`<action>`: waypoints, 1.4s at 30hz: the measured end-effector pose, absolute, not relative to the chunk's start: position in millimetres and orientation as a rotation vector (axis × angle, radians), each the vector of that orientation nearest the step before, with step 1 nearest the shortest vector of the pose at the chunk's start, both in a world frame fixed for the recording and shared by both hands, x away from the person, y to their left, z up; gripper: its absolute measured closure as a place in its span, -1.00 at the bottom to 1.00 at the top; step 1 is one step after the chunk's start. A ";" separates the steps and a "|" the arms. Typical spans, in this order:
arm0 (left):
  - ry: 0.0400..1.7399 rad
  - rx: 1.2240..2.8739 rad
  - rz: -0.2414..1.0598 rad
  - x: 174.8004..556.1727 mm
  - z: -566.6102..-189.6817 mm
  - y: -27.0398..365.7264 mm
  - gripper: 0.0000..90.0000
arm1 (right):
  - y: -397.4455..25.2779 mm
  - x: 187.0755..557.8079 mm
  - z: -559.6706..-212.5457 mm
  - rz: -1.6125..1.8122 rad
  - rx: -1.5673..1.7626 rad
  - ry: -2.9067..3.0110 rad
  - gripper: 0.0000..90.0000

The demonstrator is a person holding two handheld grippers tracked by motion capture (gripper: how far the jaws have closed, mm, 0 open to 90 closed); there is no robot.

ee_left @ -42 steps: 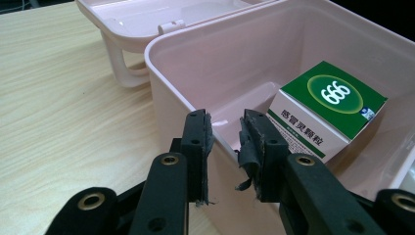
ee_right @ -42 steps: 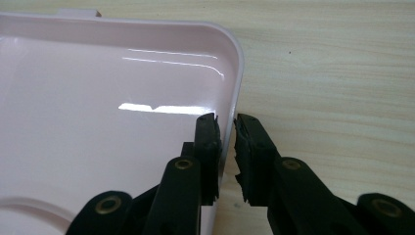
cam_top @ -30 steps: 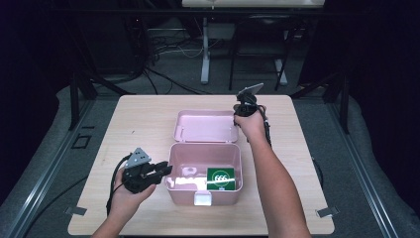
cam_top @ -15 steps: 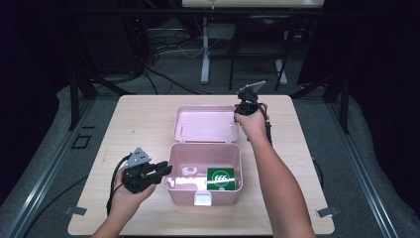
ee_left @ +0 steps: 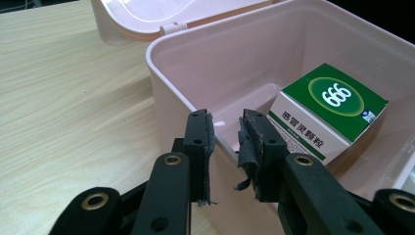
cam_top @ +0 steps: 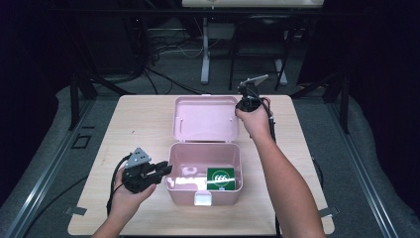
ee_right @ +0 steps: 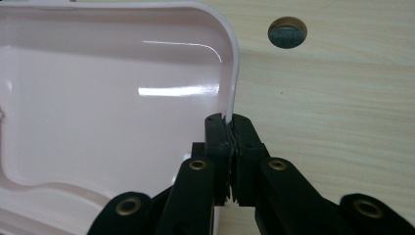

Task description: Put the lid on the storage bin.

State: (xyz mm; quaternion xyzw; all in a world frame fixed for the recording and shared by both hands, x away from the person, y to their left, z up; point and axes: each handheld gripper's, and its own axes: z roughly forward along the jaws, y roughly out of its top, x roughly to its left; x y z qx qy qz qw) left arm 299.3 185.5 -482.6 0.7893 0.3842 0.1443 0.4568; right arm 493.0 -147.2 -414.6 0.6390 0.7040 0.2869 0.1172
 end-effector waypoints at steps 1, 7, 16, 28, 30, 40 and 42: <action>0.947 1.945 0.357 299.2 -482.5 185.5 0.63 | -147.0 492.0 -413.5 0.843 1.866 2.058 0.95; 0.949 1.944 0.357 299.0 -482.6 185.5 0.64 | -146.9 484.4 -406.4 0.867 1.823 2.050 0.95; 0.947 1.943 0.357 299.1 -481.8 186.3 0.65 | -145.3 467.5 -394.8 0.927 1.734 2.033 0.96; 0.948 1.940 0.366 298.6 -482.0 185.9 0.66 | -151.5 446.4 -384.6 1.021 1.670 2.026 0.95; 0.947 1.939 0.367 298.6 -482.1 185.8 0.66 | -152.0 443.3 -383.4 1.037 1.667 2.023 0.95; 0.948 1.939 0.370 298.0 -482.2 185.4 0.66 | -155.0 427.0 -379.0 1.070 1.606 2.025 0.96; 0.948 1.938 0.370 298.0 -482.3 185.4 0.66 | -155.9 422.5 -378.6 1.088 1.590 2.020 0.95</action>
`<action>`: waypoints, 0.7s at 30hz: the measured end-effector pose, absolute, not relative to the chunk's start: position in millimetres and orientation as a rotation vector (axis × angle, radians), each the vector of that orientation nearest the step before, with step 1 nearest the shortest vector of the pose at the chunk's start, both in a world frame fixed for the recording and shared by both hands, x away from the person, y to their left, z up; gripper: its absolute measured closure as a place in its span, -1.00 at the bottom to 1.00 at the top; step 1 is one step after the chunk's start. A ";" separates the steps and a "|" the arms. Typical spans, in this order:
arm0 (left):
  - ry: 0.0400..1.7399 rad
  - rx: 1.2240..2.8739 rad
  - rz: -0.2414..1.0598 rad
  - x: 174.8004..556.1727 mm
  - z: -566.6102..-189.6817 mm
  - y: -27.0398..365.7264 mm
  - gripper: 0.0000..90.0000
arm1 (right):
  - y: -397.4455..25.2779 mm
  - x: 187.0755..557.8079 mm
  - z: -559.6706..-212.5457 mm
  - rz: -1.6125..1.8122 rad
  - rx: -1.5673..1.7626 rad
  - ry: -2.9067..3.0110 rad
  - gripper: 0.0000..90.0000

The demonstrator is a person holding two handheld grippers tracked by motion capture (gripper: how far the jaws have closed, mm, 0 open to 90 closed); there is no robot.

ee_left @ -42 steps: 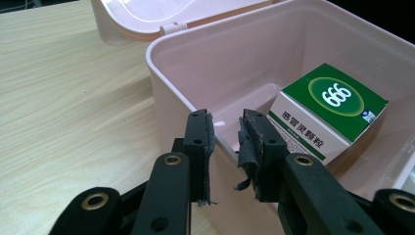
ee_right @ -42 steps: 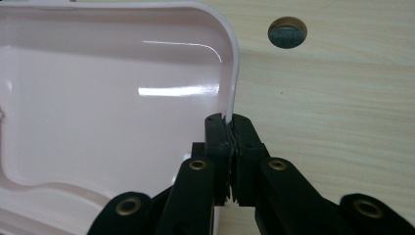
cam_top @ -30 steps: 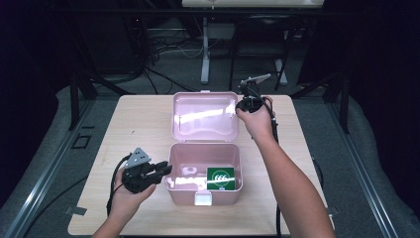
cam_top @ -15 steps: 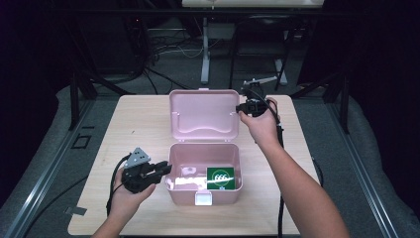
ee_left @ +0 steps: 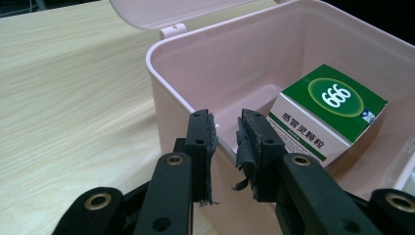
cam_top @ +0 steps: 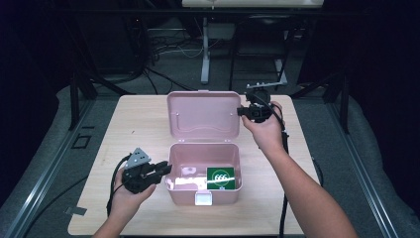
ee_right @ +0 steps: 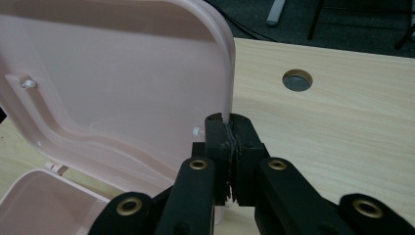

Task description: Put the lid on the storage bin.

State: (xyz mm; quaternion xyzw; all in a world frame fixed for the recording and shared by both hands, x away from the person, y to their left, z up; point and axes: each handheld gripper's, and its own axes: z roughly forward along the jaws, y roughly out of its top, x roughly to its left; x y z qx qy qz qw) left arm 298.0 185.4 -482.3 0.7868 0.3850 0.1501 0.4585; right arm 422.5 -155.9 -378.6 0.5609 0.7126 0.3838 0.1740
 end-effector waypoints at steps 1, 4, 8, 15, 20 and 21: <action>0.948 1.938 0.370 298.0 -482.3 185.4 0.66 | -155.9 422.5 -378.6 1.088 1.590 2.020 0.95; 0.948 1.940 0.369 298.0 -482.2 185.6 0.66 | -157.2 416.1 -378.2 1.101 1.561 2.021 0.95; 0.948 1.939 0.369 298.0 -482.3 185.7 0.66 | -158.0 406.2 -377.3 1.115 1.517 2.020 0.95; 0.946 1.936 0.374 297.7 -482.7 185.3 0.67 | -159.8 394.7 -377.8 1.127 1.477 2.014 0.95; 0.947 1.935 0.375 297.7 -482.8 185.3 0.67 | -161.8 387.4 -378.7 1.144 1.453 2.009 0.94; 0.946 1.934 0.377 297.7 -482.9 185.2 0.67 | -161.9 385.8 -379.1 1.146 1.450 2.005 0.94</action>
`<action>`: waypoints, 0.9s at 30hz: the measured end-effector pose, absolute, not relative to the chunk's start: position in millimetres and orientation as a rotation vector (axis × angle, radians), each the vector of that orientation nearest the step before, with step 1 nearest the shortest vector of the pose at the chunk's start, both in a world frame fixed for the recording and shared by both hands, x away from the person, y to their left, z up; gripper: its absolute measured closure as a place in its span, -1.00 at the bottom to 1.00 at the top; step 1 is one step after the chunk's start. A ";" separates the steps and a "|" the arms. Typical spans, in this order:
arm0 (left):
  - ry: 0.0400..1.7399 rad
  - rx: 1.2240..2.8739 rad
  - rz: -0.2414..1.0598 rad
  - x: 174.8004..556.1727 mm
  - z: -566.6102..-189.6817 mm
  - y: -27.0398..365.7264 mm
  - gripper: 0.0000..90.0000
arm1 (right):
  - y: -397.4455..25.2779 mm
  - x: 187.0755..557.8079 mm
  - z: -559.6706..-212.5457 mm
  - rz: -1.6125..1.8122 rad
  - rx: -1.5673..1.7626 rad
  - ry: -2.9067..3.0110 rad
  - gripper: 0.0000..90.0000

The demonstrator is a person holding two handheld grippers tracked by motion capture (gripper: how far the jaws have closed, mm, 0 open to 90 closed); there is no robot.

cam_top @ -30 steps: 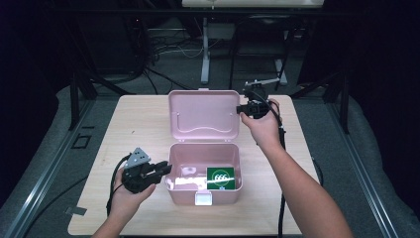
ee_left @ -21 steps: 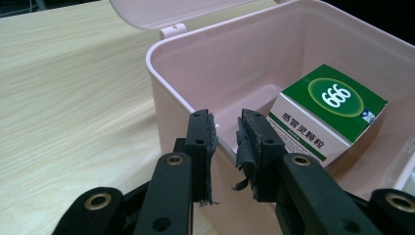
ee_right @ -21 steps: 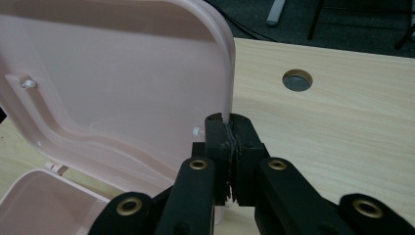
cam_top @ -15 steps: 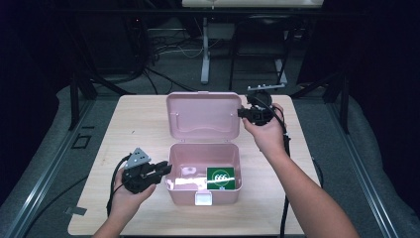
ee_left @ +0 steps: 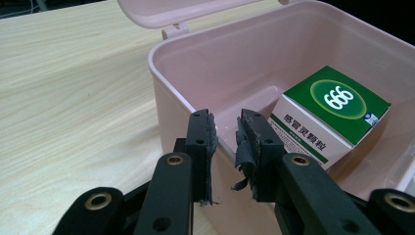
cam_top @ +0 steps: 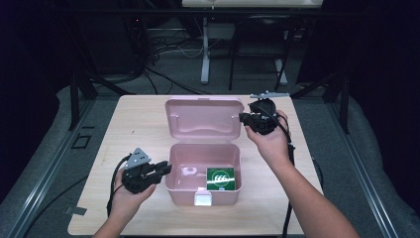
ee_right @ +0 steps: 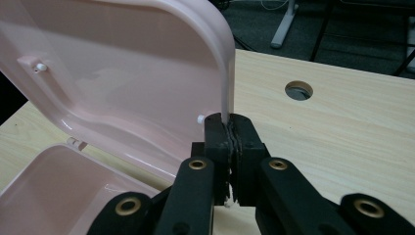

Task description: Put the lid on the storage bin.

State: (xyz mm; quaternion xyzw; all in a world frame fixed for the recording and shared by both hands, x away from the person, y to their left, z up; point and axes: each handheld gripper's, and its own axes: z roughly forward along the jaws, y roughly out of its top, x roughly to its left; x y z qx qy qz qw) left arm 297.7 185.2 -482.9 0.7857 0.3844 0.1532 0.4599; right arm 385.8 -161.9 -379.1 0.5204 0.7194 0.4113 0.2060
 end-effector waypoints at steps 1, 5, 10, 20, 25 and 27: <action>0.947 1.934 0.377 297.7 -482.9 185.2 0.67 | -162.2 382.3 -379.7 1.149 1.439 2.001 0.94; 0.948 1.934 0.377 297.7 -482.9 185.1 0.67 | -162.0 376.6 -381.6 1.161 1.412 1.985 0.94; 0.953 1.929 0.379 297.3 -483.3 185.0 0.67 | -160.7 365.6 -385.7 1.172 1.363 1.953 0.94; 0.954 1.925 0.378 297.2 -483.6 185.3 0.67 | -161.2 352.0 -389.8 1.188 1.320 1.934 0.93; 0.958 1.926 0.378 296.7 -483.3 185.0 0.67 | -162.5 343.4 -391.9 1.208 1.326 1.929 0.92; 0.957 1.925 0.376 296.7 -483.4 185.0 0.67 | -162.6 340.5 -392.9 1.217 1.322 1.925 0.92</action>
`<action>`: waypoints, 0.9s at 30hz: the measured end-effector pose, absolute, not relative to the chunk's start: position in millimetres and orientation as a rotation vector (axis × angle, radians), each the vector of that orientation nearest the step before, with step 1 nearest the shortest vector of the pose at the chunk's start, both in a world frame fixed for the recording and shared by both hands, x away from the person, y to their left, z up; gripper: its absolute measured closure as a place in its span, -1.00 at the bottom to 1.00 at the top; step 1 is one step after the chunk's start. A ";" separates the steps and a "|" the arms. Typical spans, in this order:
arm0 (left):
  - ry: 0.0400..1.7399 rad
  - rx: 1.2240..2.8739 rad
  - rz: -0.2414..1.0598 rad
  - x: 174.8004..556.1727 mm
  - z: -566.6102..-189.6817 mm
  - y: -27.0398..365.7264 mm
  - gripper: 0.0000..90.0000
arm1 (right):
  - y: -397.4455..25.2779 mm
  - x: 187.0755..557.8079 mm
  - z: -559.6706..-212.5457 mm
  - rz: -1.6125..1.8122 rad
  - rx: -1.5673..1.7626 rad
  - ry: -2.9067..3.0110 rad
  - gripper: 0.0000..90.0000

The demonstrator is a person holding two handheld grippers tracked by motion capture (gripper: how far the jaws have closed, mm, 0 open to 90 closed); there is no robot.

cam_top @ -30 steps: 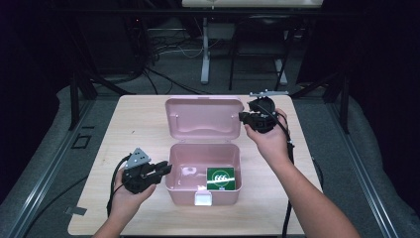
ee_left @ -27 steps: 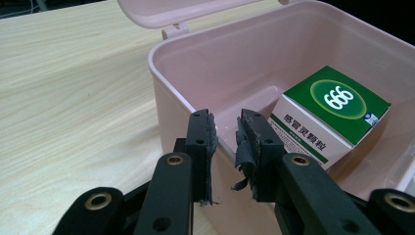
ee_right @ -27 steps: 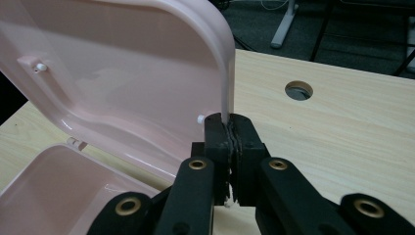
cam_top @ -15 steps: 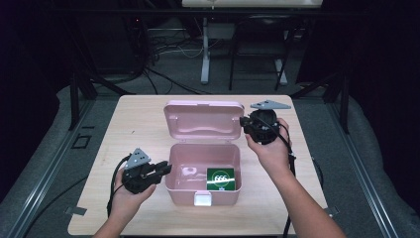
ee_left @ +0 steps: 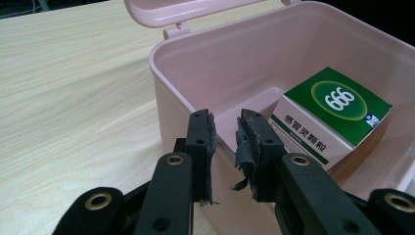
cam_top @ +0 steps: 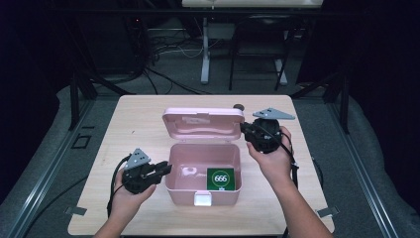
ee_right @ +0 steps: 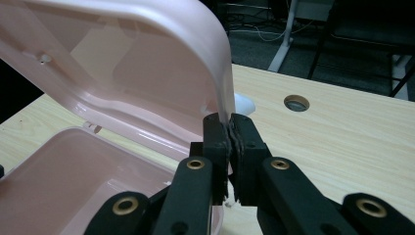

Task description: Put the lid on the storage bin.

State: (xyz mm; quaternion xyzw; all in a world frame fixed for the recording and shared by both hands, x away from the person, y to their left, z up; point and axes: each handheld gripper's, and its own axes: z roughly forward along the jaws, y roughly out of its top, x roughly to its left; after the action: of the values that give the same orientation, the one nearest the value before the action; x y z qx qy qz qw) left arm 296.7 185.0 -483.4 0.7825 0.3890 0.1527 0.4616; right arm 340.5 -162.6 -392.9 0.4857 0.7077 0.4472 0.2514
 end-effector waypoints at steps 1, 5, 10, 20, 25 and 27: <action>0.957 1.925 0.376 296.7 -483.4 185.1 0.67 | -162.5 339.5 -394.2 1.218 1.315 1.920 0.92; 0.956 1.928 0.379 296.7 -483.2 185.2 0.67 | -165.9 334.7 -397.3 1.258 1.328 1.914 0.90; 0.954 1.927 0.369 297.1 -482.2 186.1 0.67 | -166.0 328.7 -400.3 1.272 1.322 1.900 0.90; 0.943 1.848 0.446 297.3 -463.5 191.4 0.52 | -169.6 323.4 -405.1 1.329 1.337 1.884 0.91; 0.937 1.809 0.500 301.6 -448.2 191.5 0.46 | -170.6 322.8 -406.1 1.339 1.332 1.883 0.91; 0.933 1.797 0.537 303.6 -443.2 189.9 0.39 | -171.3 323.0 -406.9 1.349 1.332 1.880 0.91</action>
State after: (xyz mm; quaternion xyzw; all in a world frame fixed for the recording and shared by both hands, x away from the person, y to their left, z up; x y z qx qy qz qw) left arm 303.6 189.9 -443.2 0.7429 0.3856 0.2219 0.5001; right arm 323.0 -171.3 -406.9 0.4850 0.6848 0.4913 0.2336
